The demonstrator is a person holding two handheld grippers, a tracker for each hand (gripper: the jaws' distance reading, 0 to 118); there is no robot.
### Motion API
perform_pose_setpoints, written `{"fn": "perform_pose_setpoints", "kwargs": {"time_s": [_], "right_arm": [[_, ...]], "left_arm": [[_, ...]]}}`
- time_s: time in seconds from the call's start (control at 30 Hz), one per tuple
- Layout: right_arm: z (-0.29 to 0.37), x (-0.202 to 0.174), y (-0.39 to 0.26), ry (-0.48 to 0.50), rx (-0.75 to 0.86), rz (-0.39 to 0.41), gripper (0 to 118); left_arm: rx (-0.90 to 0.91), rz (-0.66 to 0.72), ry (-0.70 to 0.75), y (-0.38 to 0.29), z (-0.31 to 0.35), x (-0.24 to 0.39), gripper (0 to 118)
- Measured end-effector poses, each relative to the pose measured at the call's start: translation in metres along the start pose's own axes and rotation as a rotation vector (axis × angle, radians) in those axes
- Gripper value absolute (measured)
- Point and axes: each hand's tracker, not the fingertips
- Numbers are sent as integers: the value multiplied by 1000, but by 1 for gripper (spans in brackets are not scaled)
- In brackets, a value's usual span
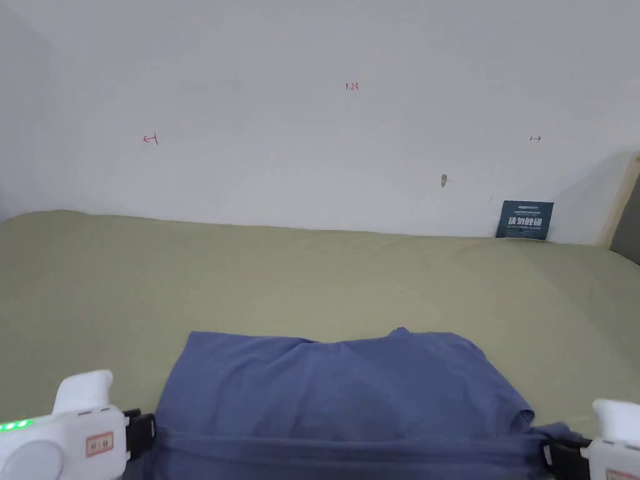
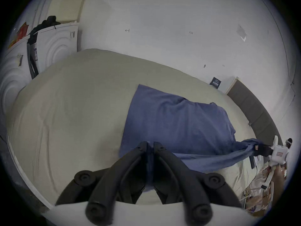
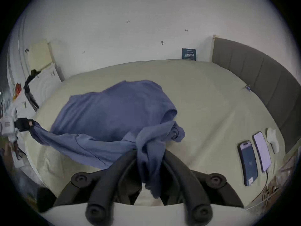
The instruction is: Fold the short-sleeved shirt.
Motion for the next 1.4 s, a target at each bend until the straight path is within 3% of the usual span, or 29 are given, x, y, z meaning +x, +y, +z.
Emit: {"fn": "perform_pose_setpoints", "kwargs": {"time_s": [0.13, 0.3, 0.4, 0.43, 0.5, 0.53, 0.6, 0.8, 0.83, 0.87, 0.9, 0.93, 0.97, 1.03, 1.13, 1.27, 1.3, 1.37, 1.4], "right_arm": [[-57, 8, 36, 12, -116, -11, 13], [-117, 22, 50, 43, -224, -191, 13], [-132, 24, 55, 33, -236, -173, 18], [-136, 24, 56, 10, -265, -152, 38], [-131, 25, 56, -56, -266, -104, 91], [-122, 27, 55, -40, -232, -93, 104], [-94, 29, 52, 17, -116, -92, 99], [2, 21, 12, -42, 116, -46, 101], [13, 18, 1, -55, 116, -34, 98], [18, 14, -11, -55, 102, -26, 89], [25, 11, -22, -69, 98, -14, 68], [29, 7, -34, -75, 95, -2, 27], [28, 3, -43, -102, 91, 7, 0], [26, -4, -62, -134, 76, 17, 0], [20, -8, -74, -78, 34, -2, 0], [20, -16, -74, -73, 67, 51, 0], [20, -16, -75, -65, 75, 51, 0], [18, -14, -78, -41, 96, 32, 0], [18, -12, -78, -29, 99, 22, 0]], "left_arm": [[-90, -55, 44, 34, -57, 7, 9], [-109, -57, 89, 45, -114, 5, 9], [-108, -28, 91, 47, -130, 7, 10], [-103, -35, 121, 48, -132, 10, 21], [-99, -53, 160, 53, -129, 11, 66], [-93, -46, 149, 55, -122, 9, 78], [-42, -7, 84, 59, -102, 5, 78], [34, -89, 59, 29, -8, 0, 76], [49, -108, 45, 16, 5, 2, 69], [59, -108, 38, 0, 17, 3, 50], [66, -116, 20, -14, 25, 2, 20], [60, -118, -1, -29, 31, 3, 0], [41, -124, -12, -42, 33, 3, 0], [19, -138, -32, -64, 32, 2, 0], [-52, -134, -11, -83, 21, 0, 0], [-71, -66, 3, -76, 1, -13, 0], [-79, -28, 5, -73, -5, -17, 7], [-90, 0, 13, -65, -21, -23, 66], [-86, 5, 21, -62, -28, -25, 90]]}}
